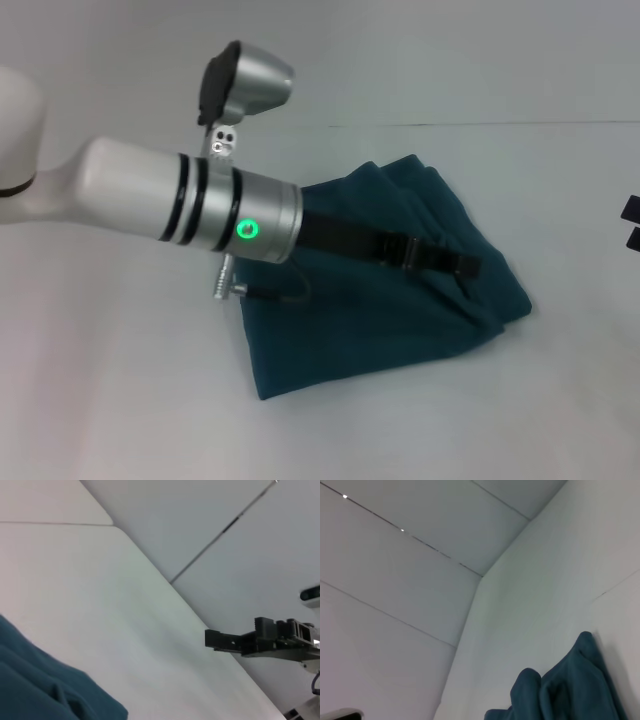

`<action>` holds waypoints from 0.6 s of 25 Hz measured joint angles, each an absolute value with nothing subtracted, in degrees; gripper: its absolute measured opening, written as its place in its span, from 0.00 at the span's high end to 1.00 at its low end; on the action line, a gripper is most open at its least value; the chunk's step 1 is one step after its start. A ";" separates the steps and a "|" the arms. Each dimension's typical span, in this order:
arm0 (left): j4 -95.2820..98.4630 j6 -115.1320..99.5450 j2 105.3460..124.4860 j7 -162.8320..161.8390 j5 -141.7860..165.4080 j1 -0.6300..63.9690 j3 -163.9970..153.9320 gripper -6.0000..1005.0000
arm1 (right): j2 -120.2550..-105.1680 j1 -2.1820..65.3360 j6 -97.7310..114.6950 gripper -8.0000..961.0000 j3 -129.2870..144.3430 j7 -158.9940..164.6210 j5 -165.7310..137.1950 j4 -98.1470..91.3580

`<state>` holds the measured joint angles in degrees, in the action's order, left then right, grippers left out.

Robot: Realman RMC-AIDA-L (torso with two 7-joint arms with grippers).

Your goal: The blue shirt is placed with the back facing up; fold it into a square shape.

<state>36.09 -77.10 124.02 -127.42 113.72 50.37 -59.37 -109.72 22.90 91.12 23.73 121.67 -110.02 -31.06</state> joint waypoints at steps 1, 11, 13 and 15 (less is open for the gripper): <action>36.09 -77.10 124.02 -127.42 113.72 50.37 -59.37 0.76 | -109.71 22.90 90.88 0.09 23.73 121.71 -110.05 -31.03; 38.85 -81.20 121.61 -140.17 102.39 36.88 -41.34 0.31 | -108.21 27.40 90.27 0.09 23.86 125.28 -120.33 -31.64; 38.77 -84.14 120.39 -142.77 102.42 34.39 -40.40 0.27 | -107.34 29.63 90.27 0.09 24.65 127.19 -123.62 -31.79; 38.86 -87.43 119.80 -143.46 102.86 31.96 -38.43 0.23 | -106.35 33.00 89.96 0.09 26.66 130.06 -127.49 -32.41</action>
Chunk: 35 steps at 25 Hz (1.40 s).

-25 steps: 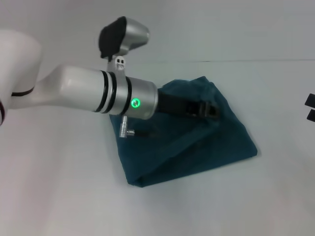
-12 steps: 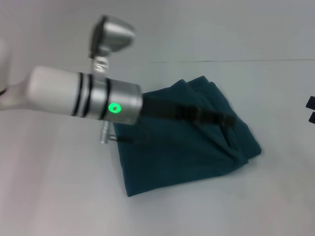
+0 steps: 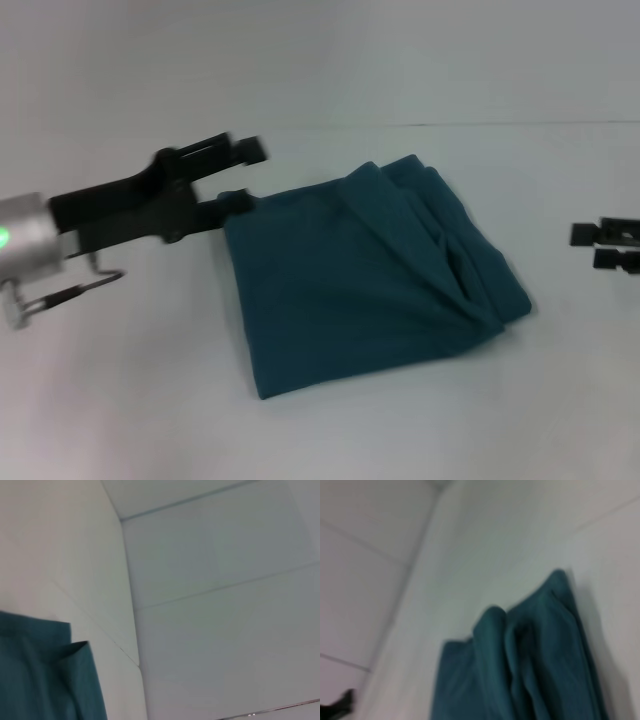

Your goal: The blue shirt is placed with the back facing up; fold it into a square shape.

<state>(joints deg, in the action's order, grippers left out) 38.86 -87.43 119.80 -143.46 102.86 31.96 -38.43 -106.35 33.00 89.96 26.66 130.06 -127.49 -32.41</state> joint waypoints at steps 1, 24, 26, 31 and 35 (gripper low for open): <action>38.98 -88.68 119.64 -143.36 103.19 30.94 -37.34 0.22 | -106.07 35.80 88.94 0.09 28.62 132.77 -130.36 -33.53; 41.25 -92.57 120.75 -138.54 105.24 24.86 -29.47 0.15 | -113.85 52.48 67.23 0.09 44.41 144.98 -140.35 -28.93; 40.85 -92.48 120.87 -138.16 104.92 24.89 -29.30 0.15 | -114.64 52.57 66.67 0.09 44.62 144.34 -140.29 -28.91; 39.35 -92.45 120.87 -137.41 104.70 25.36 -29.09 0.15 | -115.68 52.87 65.94 0.09 45.46 143.55 -140.28 -28.63; 39.20 -92.46 120.87 -137.27 104.63 25.56 -28.97 0.15 | -115.86 53.15 66.00 0.09 45.90 143.13 -139.82 -28.28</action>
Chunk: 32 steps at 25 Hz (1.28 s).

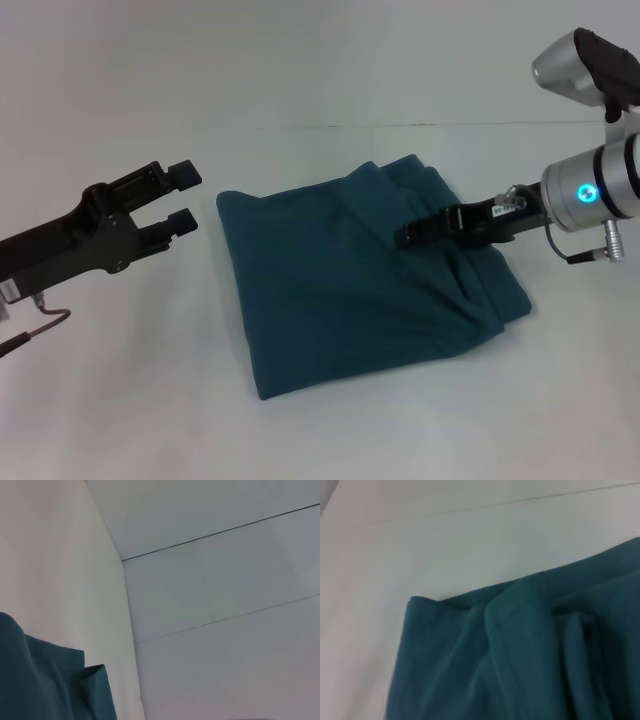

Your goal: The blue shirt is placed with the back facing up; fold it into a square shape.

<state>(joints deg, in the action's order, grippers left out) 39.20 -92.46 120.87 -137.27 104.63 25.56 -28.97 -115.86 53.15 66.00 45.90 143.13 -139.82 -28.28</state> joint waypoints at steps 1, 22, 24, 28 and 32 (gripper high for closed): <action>39.20 -92.45 120.87 -137.26 104.63 25.60 -28.96 0.15 | -115.97 53.21 66.41 0.09 45.91 142.70 -139.39 -28.27; 38.31 -92.01 120.94 -136.61 103.18 25.94 -28.81 0.15 | -117.08 54.04 62.43 0.29 53.71 146.44 -137.72 -29.74; 38.32 -91.90 120.98 -136.61 103.18 26.10 -28.81 0.15 | -117.08 54.09 62.40 0.36 53.73 146.55 -137.79 -29.75; 38.32 -91.81 121.02 -136.59 103.17 26.40 -28.91 0.15 | -117.02 54.17 62.11 0.49 53.76 146.59 -137.82 -29.74; 38.24 -91.72 121.03 -136.58 103.18 26.59 -28.94 0.15 | -117.05 54.00 62.02 0.64 53.73 146.45 -137.66 -30.74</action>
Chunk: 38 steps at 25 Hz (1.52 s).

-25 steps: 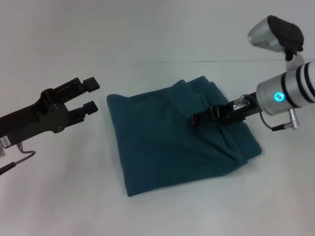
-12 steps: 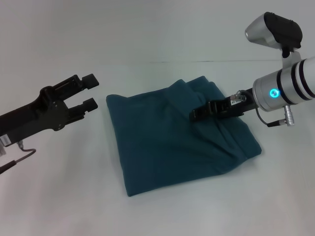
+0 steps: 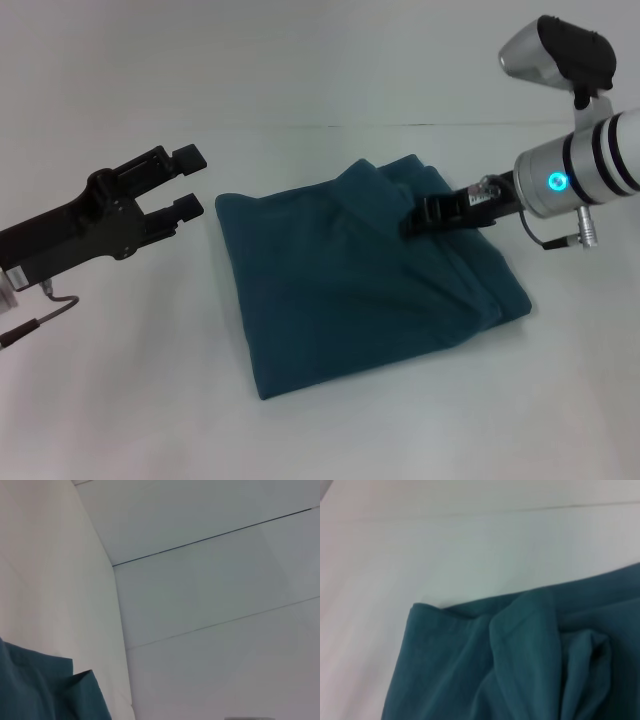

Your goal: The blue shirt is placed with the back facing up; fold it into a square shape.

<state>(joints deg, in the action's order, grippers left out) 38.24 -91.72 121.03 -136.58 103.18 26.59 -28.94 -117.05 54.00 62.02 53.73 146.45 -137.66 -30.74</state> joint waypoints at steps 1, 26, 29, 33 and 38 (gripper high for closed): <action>38.23 -91.71 121.03 -136.58 103.18 26.61 -28.94 0.15 | -117.08 54.00 62.03 0.69 53.73 146.46 -137.62 -30.96; 38.23 -90.04 120.76 -136.18 101.84 26.90 -28.73 0.16 | -118.75 52.62 64.47 0.91 54.64 152.69 -146.53 -43.13; 38.18 -89.62 120.81 -136.15 101.78 26.99 -28.73 0.16 | -118.75 52.95 63.21 0.91 54.75 152.69 -147.52 -41.80; 37.72 -89.47 120.85 -136.14 101.77 27.05 -28.74 0.16 | -118.69 53.17 62.45 0.91 54.76 152.69 -147.83 -40.07; 37.43 -89.11 120.76 -136.14 101.69 27.09 -28.74 0.16 | -118.35 53.04 61.80 0.91 54.76 153.06 -148.00 -39.45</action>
<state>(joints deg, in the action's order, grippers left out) 37.43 -89.11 120.76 -136.14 101.69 27.09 -28.74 -118.35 53.04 61.80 54.76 153.07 -148.00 -39.45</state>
